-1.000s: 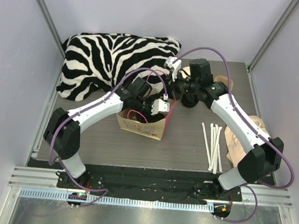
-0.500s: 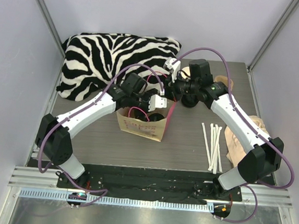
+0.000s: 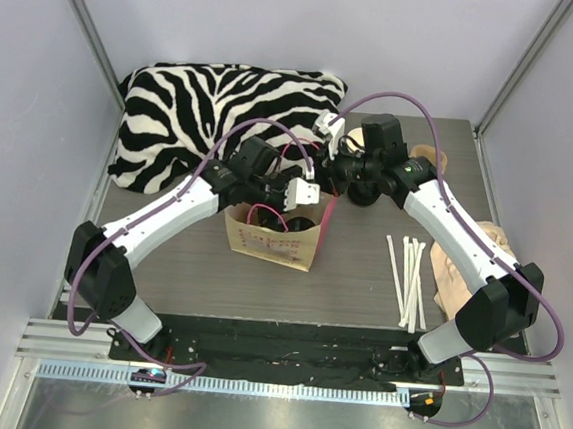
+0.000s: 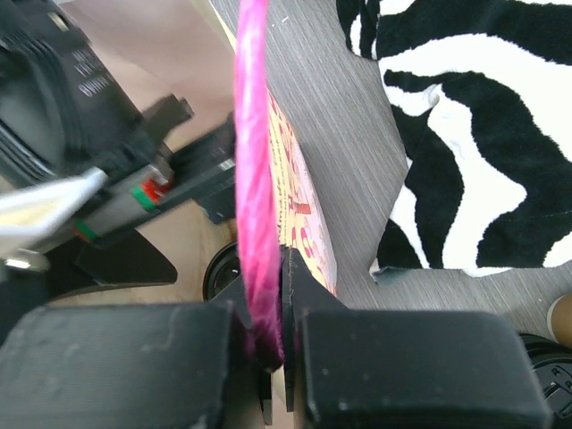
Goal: Pack the takeout coffee
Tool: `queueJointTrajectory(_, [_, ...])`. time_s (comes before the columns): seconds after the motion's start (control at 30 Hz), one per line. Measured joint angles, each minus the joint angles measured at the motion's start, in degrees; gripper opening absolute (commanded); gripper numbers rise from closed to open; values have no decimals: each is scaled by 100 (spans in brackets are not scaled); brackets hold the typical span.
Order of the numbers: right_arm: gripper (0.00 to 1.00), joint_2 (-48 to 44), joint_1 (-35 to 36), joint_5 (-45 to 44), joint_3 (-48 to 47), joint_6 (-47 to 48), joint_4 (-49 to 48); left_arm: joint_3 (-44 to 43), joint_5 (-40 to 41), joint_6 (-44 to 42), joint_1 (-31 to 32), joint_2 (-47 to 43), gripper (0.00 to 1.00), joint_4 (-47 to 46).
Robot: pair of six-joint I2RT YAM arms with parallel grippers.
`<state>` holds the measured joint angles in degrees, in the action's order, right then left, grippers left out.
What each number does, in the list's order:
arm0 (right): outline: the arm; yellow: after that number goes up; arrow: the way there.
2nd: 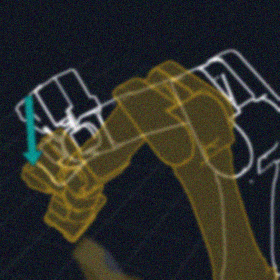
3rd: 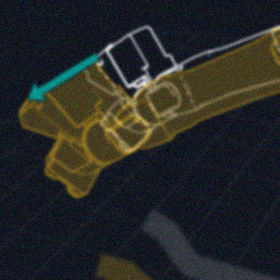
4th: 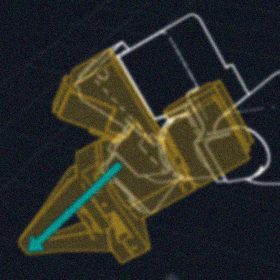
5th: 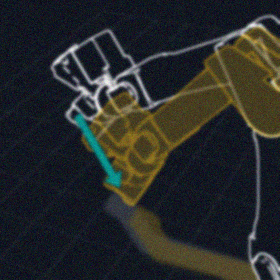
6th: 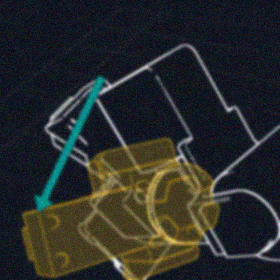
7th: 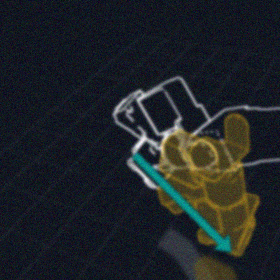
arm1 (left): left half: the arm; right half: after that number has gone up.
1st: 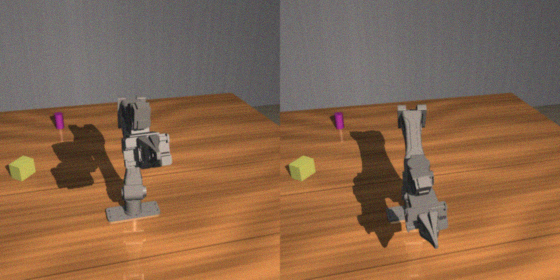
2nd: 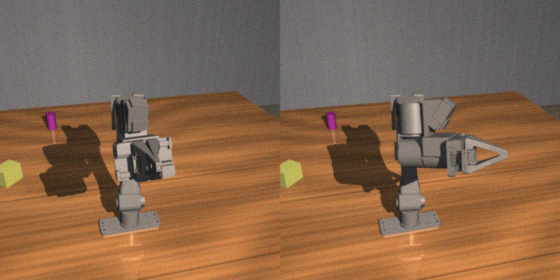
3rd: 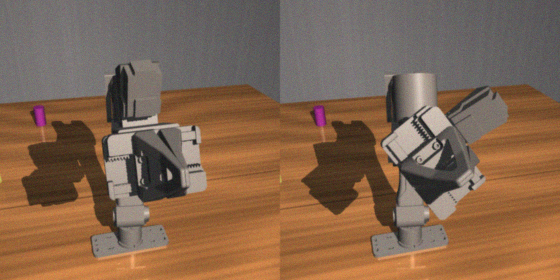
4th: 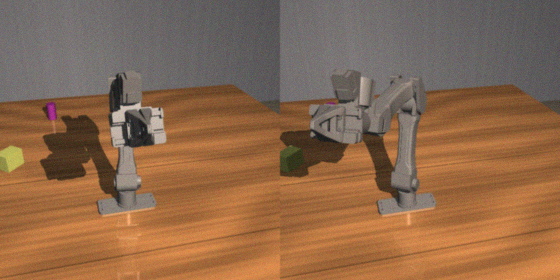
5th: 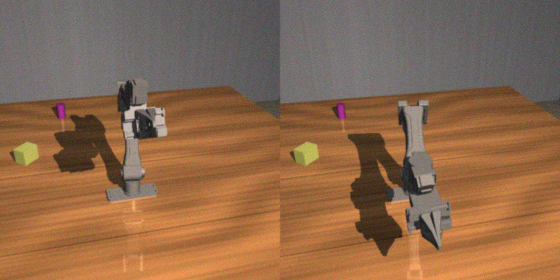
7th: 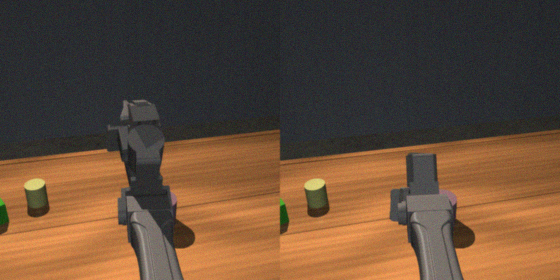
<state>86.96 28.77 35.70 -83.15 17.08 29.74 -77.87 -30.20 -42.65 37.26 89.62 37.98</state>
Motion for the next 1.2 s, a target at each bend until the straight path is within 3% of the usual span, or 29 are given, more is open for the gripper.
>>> queueJointTrajectory(0.6, [1, 0, 24, 46, 0, 273, 125, -951, -557, 94, -289, -592, 100, 623])
queueJointTrajectory(0.83, [1, 4, 24, 149, -39, 538, 334, -1814, -444, 614, -564, -608, 100, 780])
queueJointTrajectory(1.2, [1, 361, 9, 365, -420, 968, 699, -1930, 293, 1958, -1029, -811, 100, 763])
